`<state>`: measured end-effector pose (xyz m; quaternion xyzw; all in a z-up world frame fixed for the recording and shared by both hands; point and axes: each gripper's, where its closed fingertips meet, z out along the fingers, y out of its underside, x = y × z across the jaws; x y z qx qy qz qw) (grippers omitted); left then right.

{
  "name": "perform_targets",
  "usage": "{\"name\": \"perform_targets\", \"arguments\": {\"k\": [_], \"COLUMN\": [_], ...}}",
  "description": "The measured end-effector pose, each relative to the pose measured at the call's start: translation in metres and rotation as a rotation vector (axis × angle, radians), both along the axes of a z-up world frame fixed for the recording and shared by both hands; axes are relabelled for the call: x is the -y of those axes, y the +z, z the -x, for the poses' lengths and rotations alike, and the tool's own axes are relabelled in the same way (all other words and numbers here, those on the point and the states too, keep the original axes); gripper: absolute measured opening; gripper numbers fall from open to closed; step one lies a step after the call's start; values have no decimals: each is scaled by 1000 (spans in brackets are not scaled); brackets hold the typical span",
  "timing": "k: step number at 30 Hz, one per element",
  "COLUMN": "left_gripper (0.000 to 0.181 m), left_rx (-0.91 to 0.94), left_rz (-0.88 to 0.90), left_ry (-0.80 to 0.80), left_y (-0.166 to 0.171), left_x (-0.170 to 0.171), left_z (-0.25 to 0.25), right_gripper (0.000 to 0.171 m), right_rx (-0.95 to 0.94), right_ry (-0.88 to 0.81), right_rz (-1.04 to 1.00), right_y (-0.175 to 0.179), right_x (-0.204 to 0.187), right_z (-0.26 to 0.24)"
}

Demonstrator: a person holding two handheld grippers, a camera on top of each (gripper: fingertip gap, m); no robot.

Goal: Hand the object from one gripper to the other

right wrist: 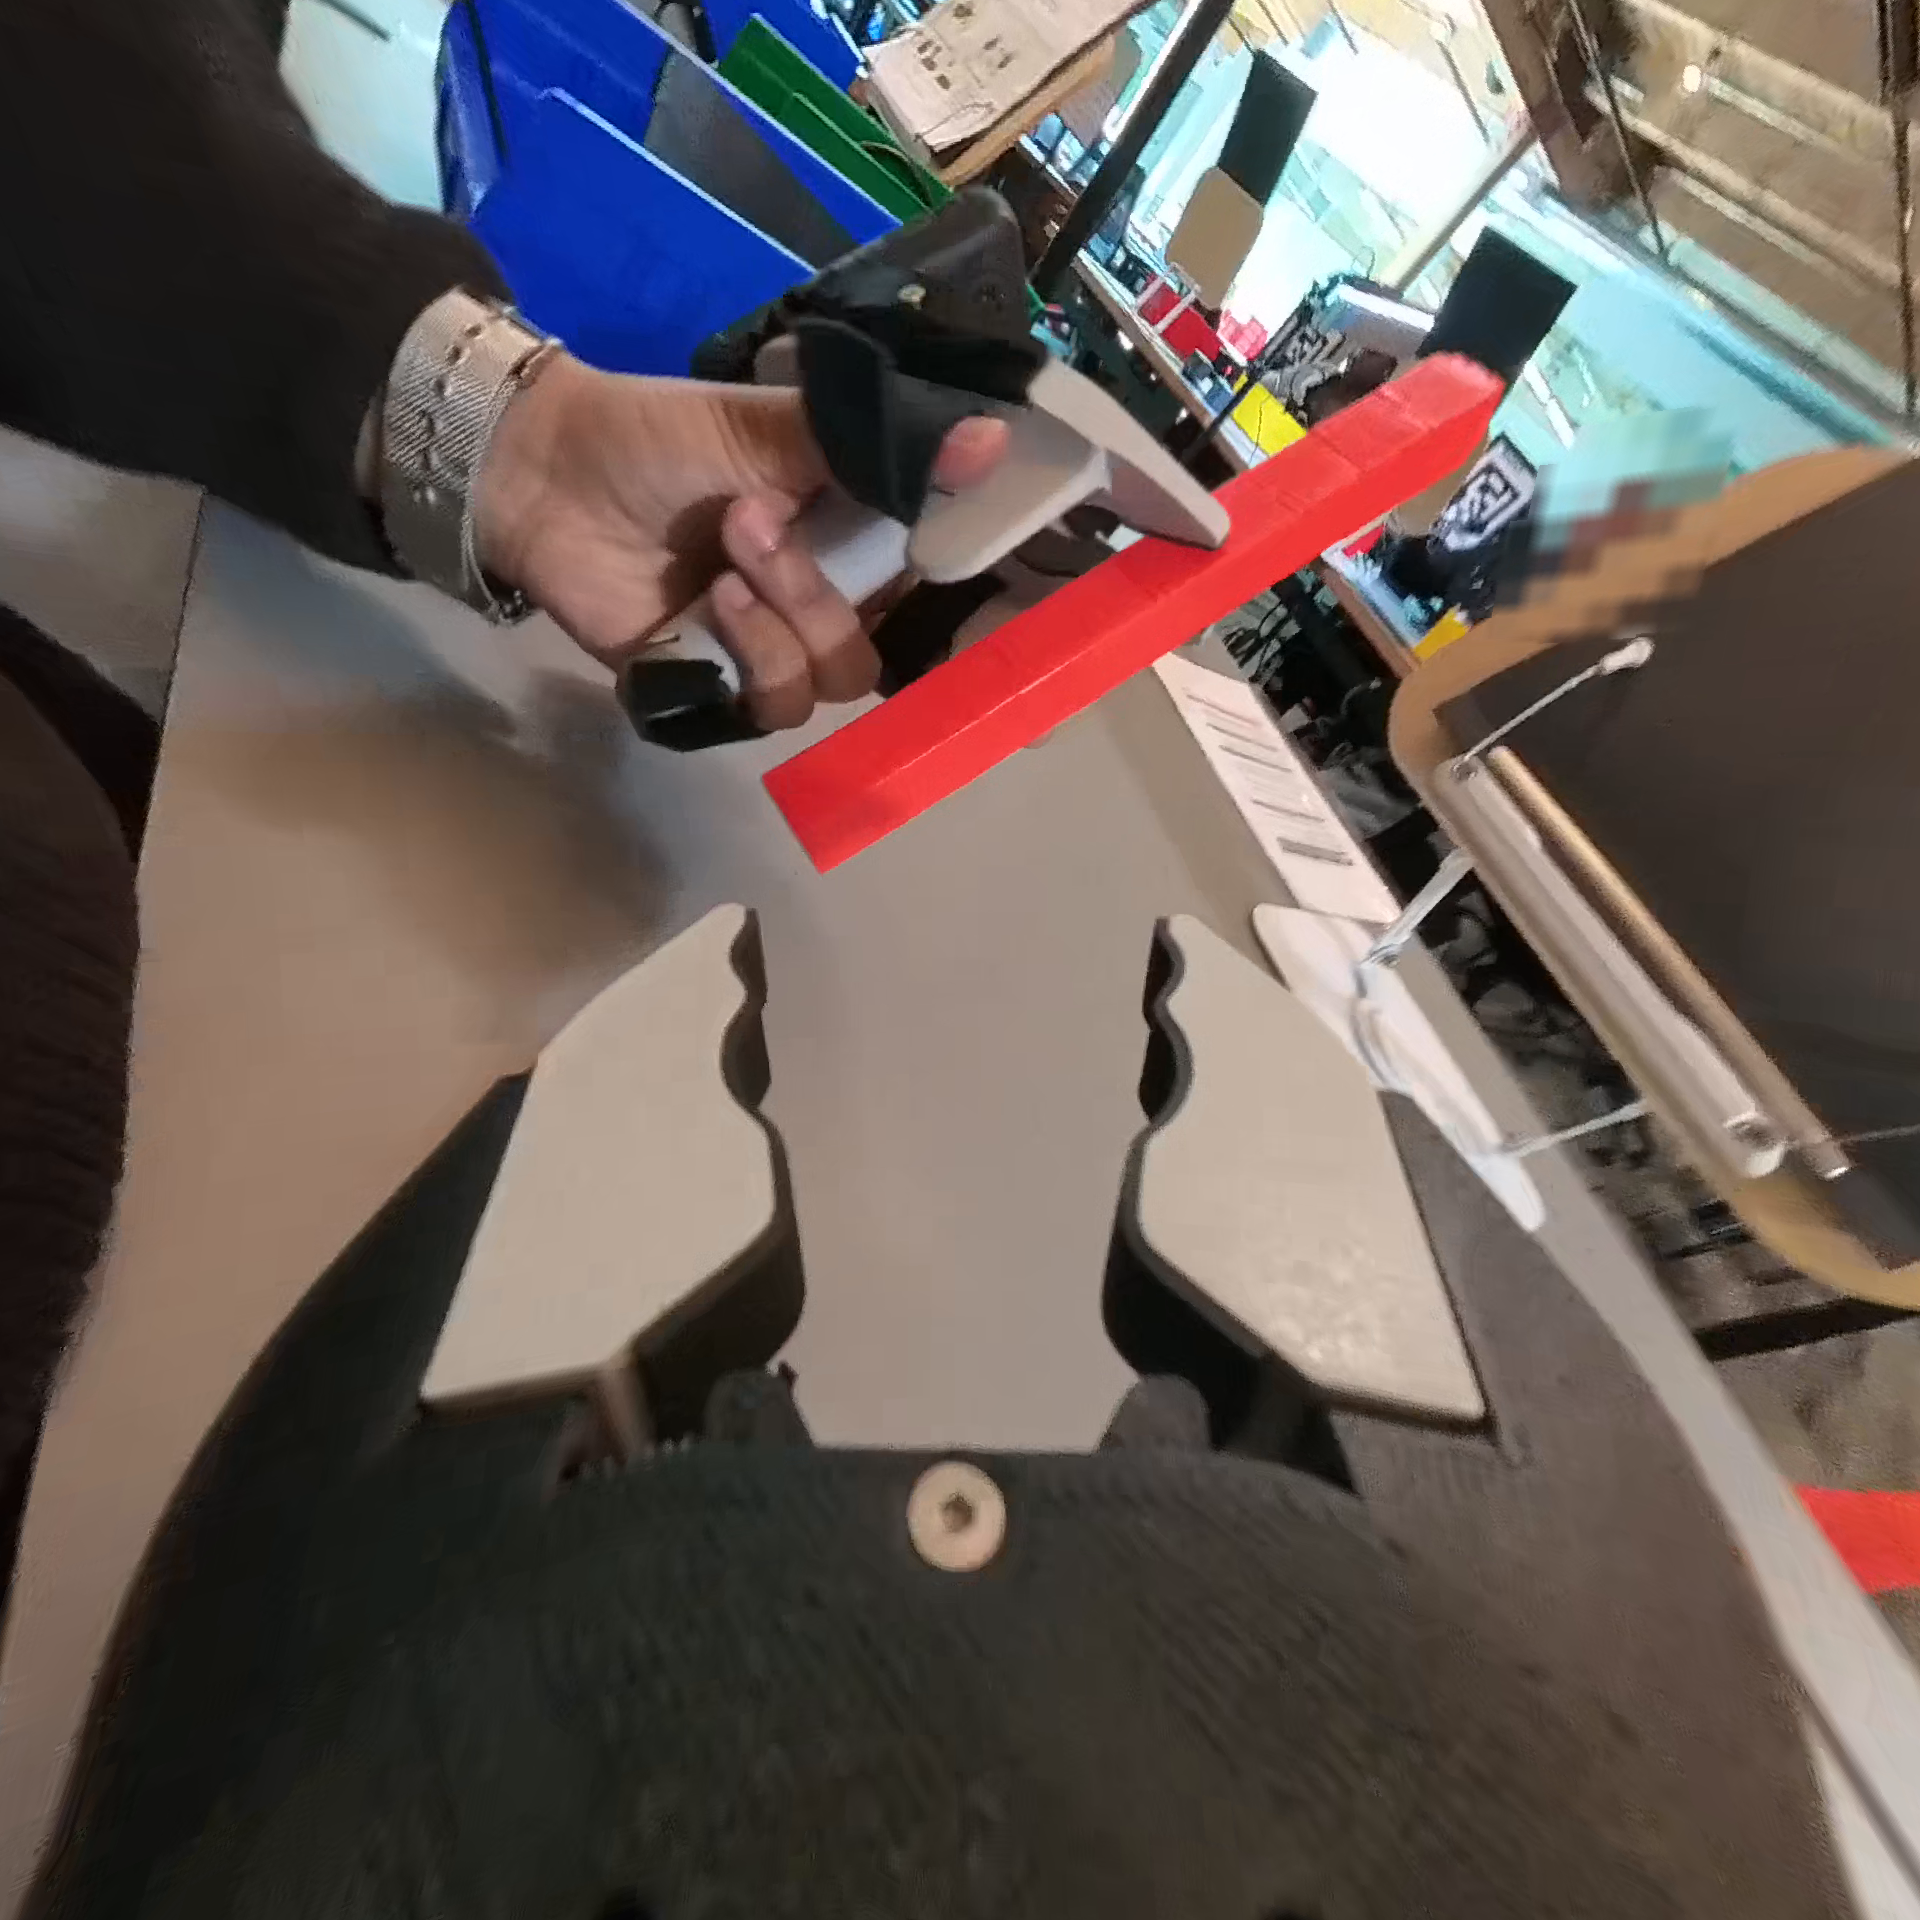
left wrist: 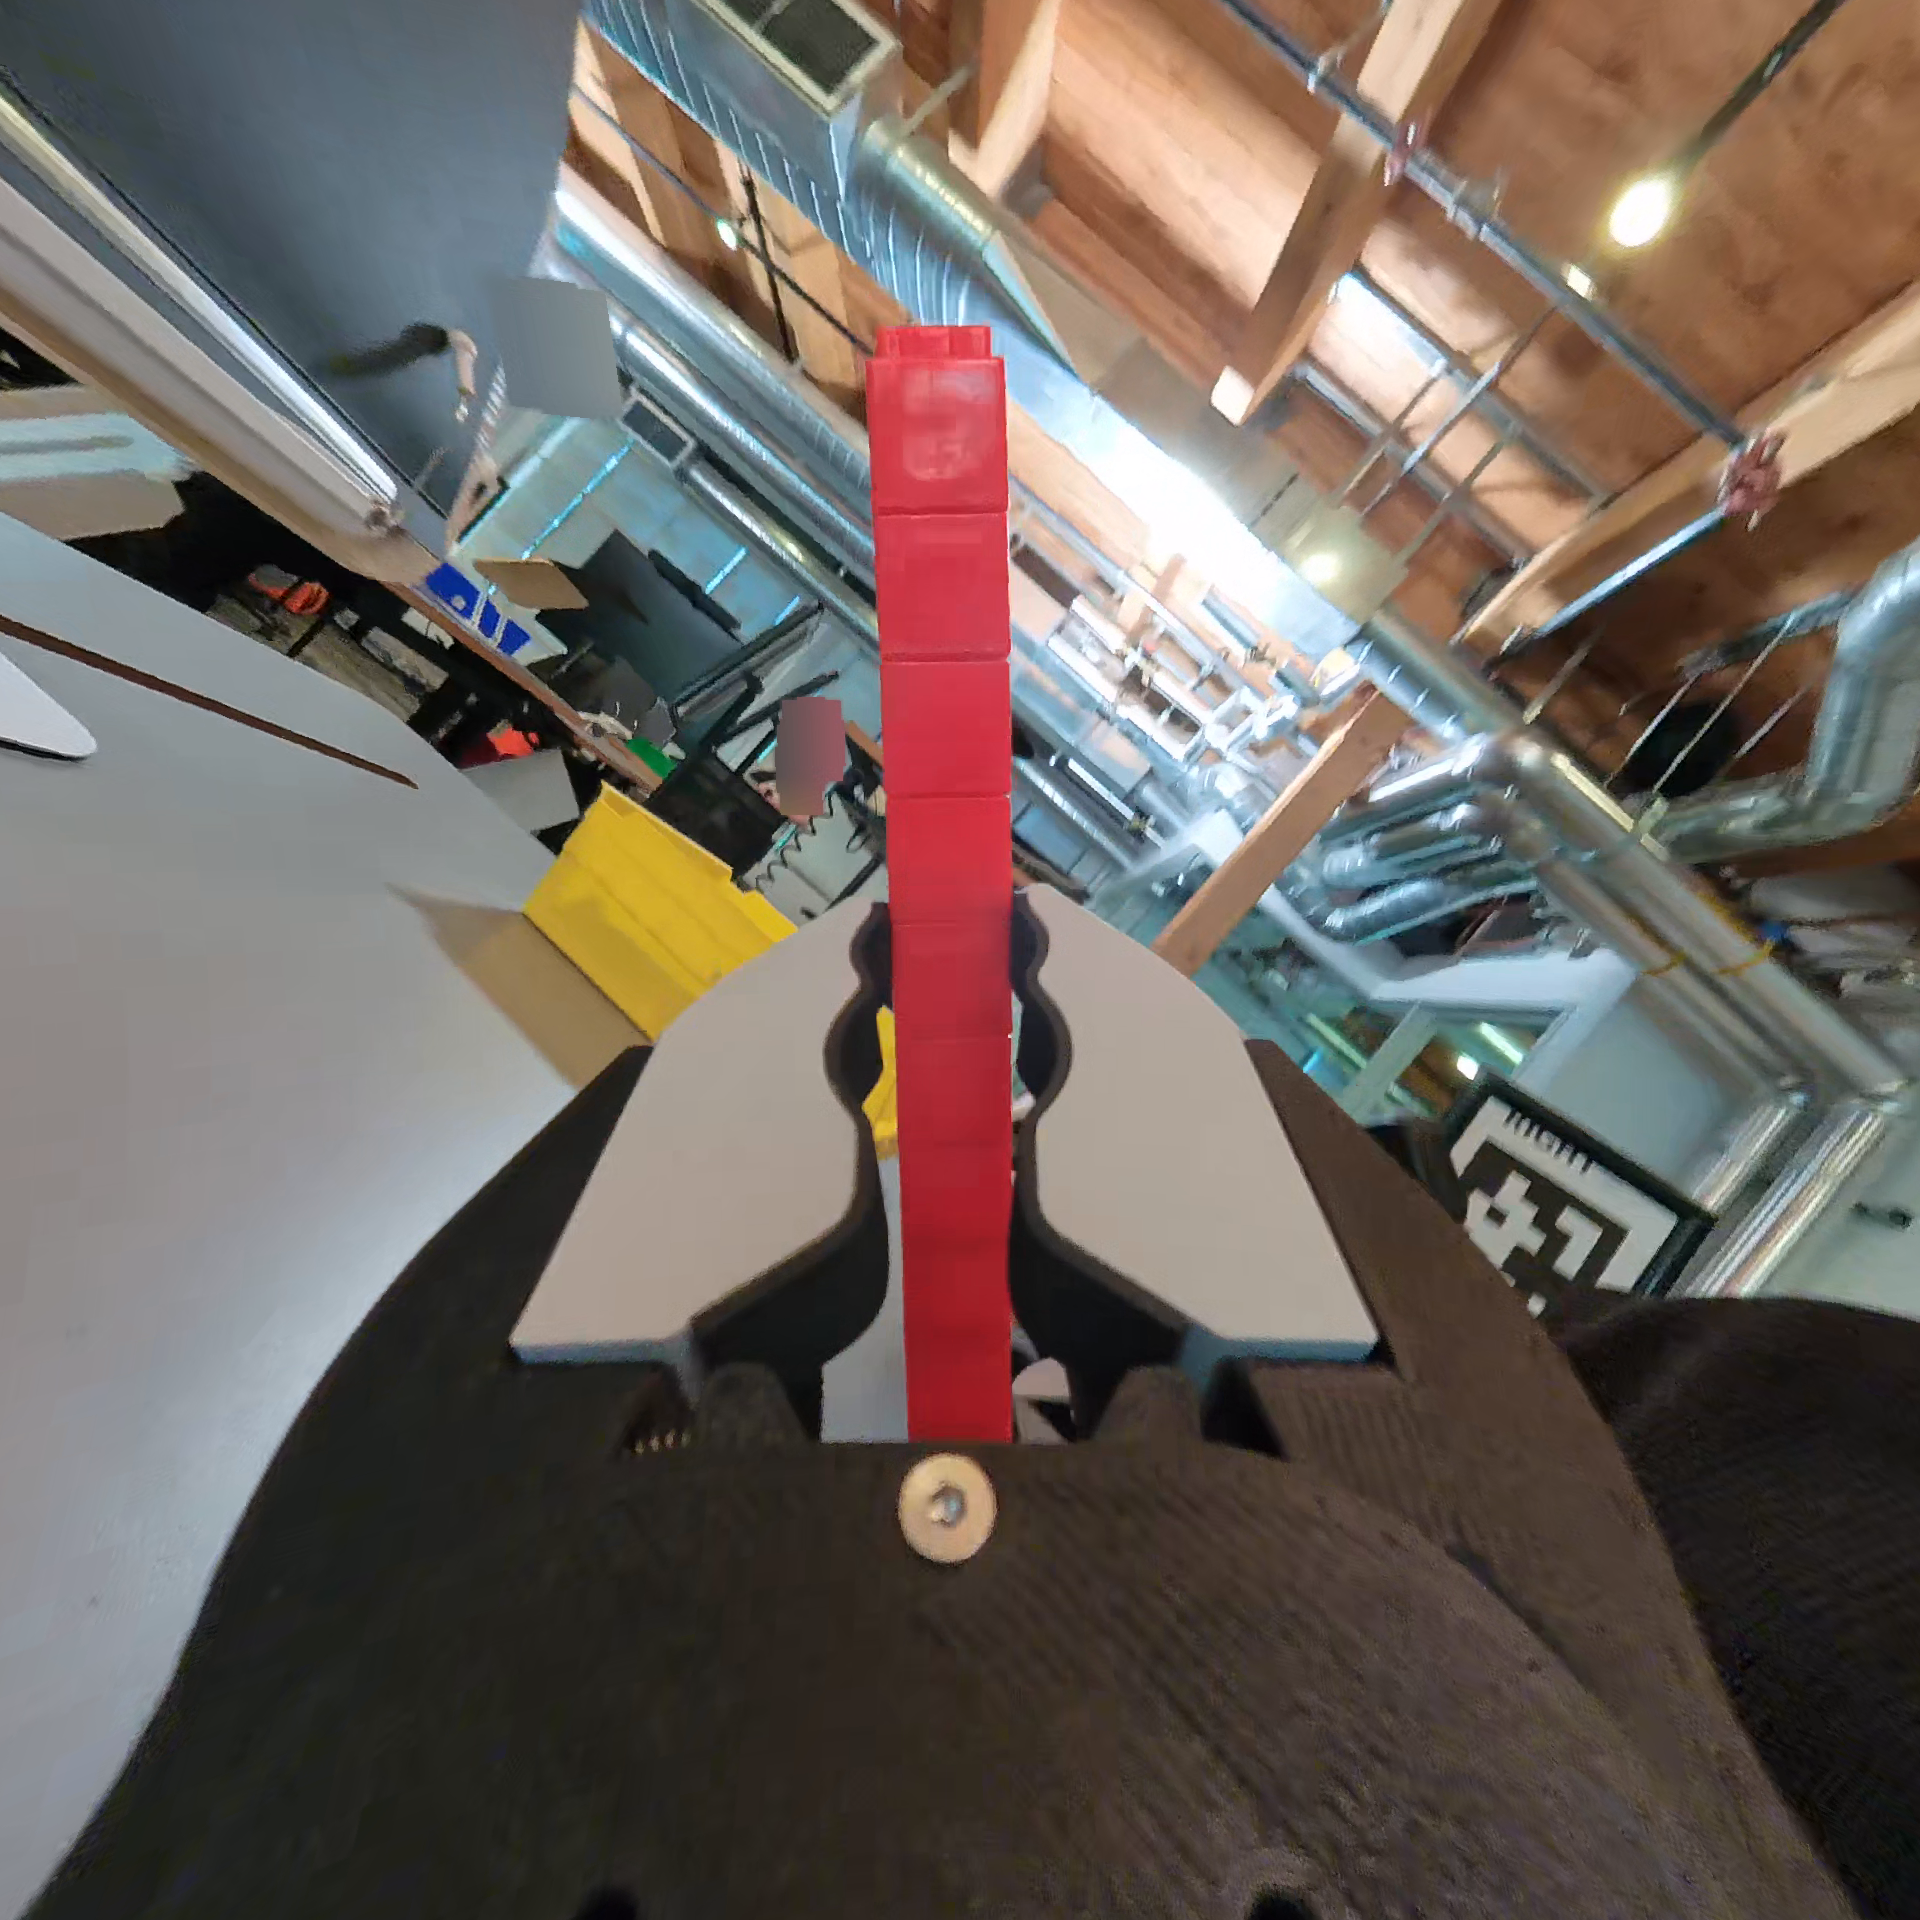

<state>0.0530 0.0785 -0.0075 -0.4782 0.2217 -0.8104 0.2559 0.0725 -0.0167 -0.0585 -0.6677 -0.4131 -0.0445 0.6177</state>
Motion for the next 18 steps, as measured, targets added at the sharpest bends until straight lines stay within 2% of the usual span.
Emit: {"name": "perform_targets", "arguments": {"k": [3, 7, 12, 18], "left_gripper": [22, 22, 22, 22], "left_rx": [-50, -80, -15, 18], "left_rz": [-123, -271, -259, -288], "left_ry": [-28, -83, -148, -156], "left_y": [-3, -5, 4, 8], "left_x": [20, 49, 73, 95], "left_z": [-8, -15, -15, -19], "right_gripper": [60, 47, 40, 35], "right_rx": [-142, -437, -720, -867], "right_ry": [-24, 8, 96, 210], "right_rz": [76, 223, 359, 488], "right_y": [0, 5, 12, 13], "right_x": [-3, -3, 0, 7], "right_z": [-3, -2, 0, 18]}}
